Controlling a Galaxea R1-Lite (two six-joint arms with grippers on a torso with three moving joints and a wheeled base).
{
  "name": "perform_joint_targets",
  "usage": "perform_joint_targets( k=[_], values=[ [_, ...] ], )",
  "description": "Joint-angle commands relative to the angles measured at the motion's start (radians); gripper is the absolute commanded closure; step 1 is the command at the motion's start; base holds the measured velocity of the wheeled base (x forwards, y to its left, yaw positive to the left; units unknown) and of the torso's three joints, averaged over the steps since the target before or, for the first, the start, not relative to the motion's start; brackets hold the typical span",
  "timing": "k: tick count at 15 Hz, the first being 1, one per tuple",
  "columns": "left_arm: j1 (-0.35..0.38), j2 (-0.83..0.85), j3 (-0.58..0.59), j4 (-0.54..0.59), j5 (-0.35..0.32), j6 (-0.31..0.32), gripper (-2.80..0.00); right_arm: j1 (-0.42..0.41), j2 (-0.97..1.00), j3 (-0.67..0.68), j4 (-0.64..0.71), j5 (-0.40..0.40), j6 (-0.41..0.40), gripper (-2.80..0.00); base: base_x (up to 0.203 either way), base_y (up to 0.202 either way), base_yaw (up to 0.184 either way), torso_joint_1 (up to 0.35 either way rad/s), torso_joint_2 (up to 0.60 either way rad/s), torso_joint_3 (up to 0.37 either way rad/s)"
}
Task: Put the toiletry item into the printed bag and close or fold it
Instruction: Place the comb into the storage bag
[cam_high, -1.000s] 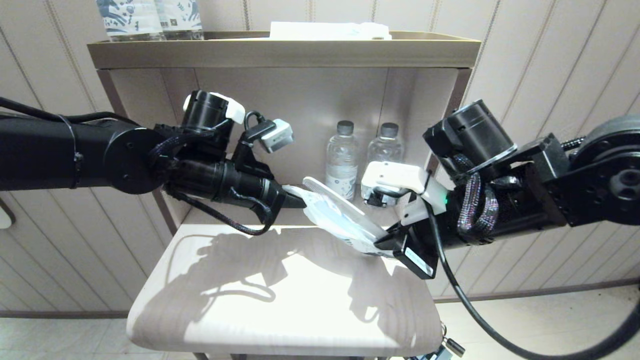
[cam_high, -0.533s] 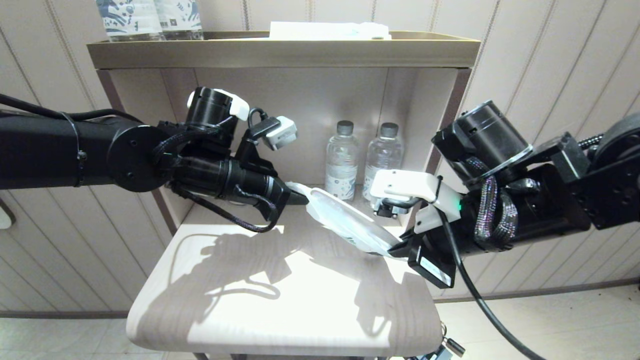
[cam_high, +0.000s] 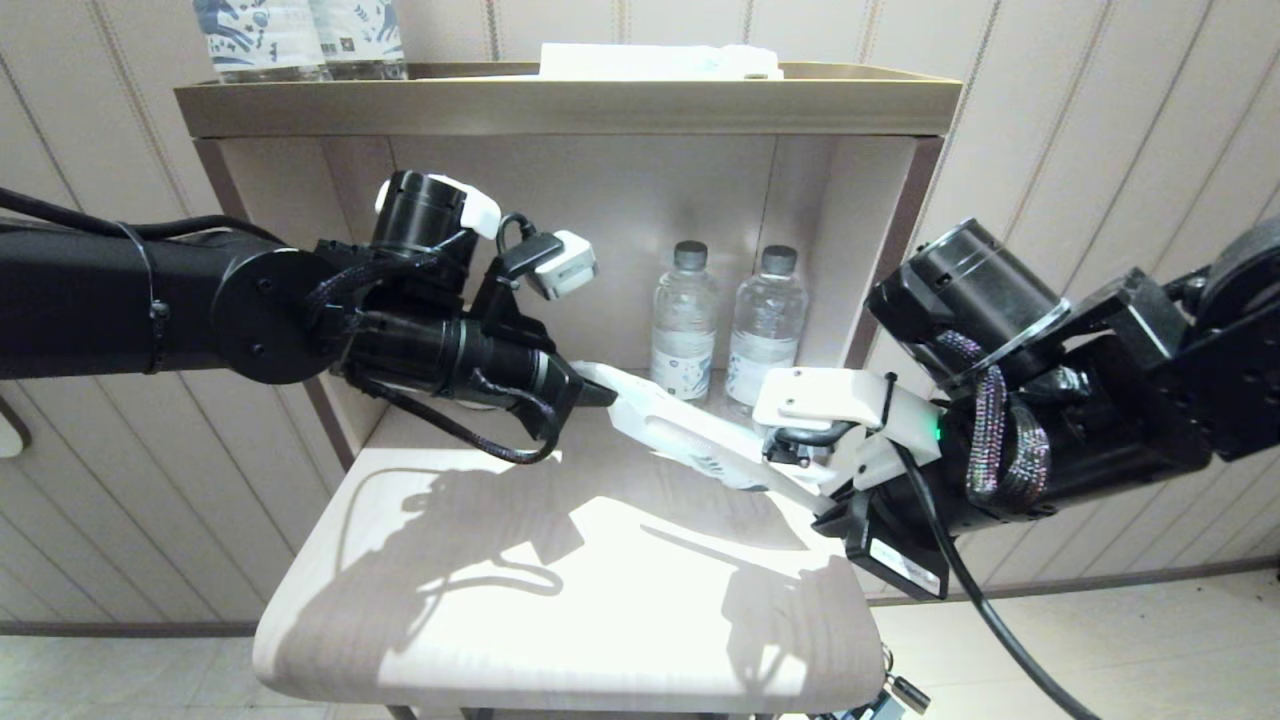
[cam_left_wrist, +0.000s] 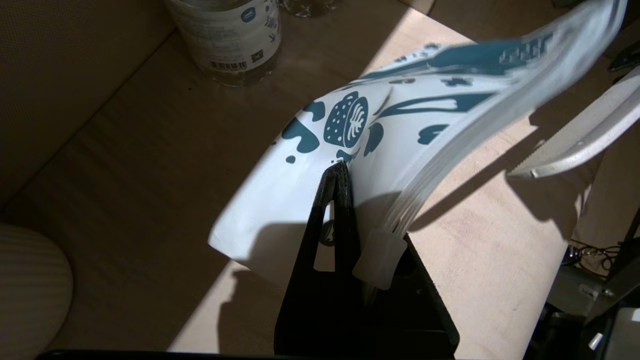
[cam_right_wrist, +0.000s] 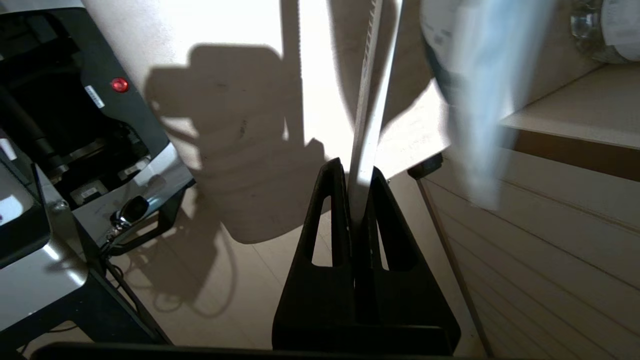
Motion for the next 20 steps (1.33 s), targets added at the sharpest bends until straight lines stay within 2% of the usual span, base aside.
perform_joint_targets(
  k=[1, 3, 5, 9, 12, 14, 16, 20],
  values=[
    [-0.004, 0.0, 0.0, 0.001, 0.007, 0.002, 0.0, 0.0, -0.025, -0.005, 0.008, -0.019, -0.003, 0.0, 0.0, 0.0, 0.0, 0.0, 0.0, 0.0],
    [-0.016, 0.007, -0.015, 0.001, 0.051, 0.002, 0.0, 0.0, -0.047, -0.029, 0.037, -0.044, -0.003, 0.0, 0.0, 0.0, 0.0, 0.0, 0.0, 0.0],
    [-0.021, 0.005, -0.011, 0.001, 0.06, 0.002, 0.0, 0.004, -0.047, -0.083, 0.116, -0.065, -0.003, 0.0, 0.0, 0.0, 0.0, 0.0, 0.0, 0.0],
    [-0.02, -0.005, 0.03, -0.031, 0.036, 0.009, 0.0, -0.004, -0.037, -0.127, 0.182, -0.101, -0.016, 0.0, 0.0, 0.0, 0.0, 0.0, 0.0, 0.0],
    [-0.019, -0.03, 0.099, -0.111, -0.014, 0.035, 0.0, -0.004, -0.035, -0.171, 0.276, -0.134, -0.03, 0.0, 0.0, 0.0, 0.0, 0.0, 0.0, 0.0],
    [-0.02, -0.03, 0.101, -0.111, -0.014, 0.036, 0.0, -0.006, -0.021, -0.199, 0.33, -0.148, -0.033, 0.0, 0.0, 0.0, 0.0, 0.0, 0.0, 0.0],
    [-0.021, -0.033, 0.107, -0.111, -0.014, 0.036, 0.0, -0.012, 0.002, -0.227, 0.338, -0.179, -0.041, 0.0, 0.0, 0.0, 0.0, 0.0, 0.0, 0.0],
    [-0.023, -0.04, 0.115, -0.113, -0.016, 0.038, 0.0, -0.013, 0.035, -0.225, 0.359, -0.189, -0.043, 0.0, 0.0, 0.0, 0.0, 0.0, 0.0, 0.0]
  ],
)
